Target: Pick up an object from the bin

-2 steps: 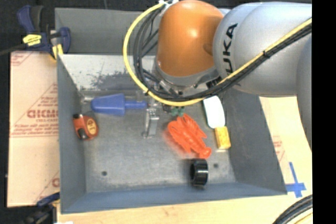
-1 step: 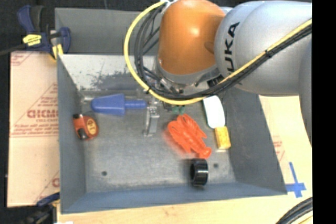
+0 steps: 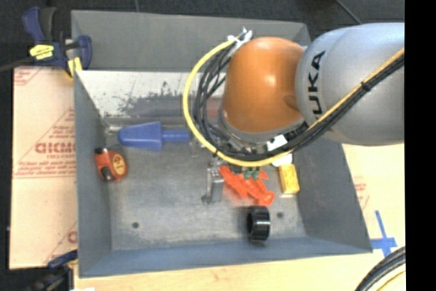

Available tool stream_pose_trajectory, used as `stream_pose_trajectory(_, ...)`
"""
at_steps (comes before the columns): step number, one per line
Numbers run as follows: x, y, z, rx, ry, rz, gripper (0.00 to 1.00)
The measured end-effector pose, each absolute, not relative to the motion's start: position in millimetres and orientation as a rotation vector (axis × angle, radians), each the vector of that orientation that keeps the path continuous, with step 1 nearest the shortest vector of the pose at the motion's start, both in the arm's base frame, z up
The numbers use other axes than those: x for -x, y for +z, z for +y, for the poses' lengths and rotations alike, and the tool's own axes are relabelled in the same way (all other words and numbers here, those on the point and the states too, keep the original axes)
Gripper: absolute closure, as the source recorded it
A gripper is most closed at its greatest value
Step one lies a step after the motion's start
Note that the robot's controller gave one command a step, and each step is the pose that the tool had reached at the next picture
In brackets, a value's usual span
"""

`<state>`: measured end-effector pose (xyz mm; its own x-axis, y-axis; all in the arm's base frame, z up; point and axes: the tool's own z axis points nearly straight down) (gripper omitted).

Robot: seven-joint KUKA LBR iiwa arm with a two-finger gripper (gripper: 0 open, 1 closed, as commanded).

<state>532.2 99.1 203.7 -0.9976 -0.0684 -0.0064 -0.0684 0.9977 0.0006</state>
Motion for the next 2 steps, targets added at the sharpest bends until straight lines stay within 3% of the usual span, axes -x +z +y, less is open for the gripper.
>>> stream_pose_trajectory(1,-521.0,186,72,0.275,0.0,3.13,0.0)
stream_pose_trajectory(2,-517.2,178,61,0.164,0.001,3.136,0.0)
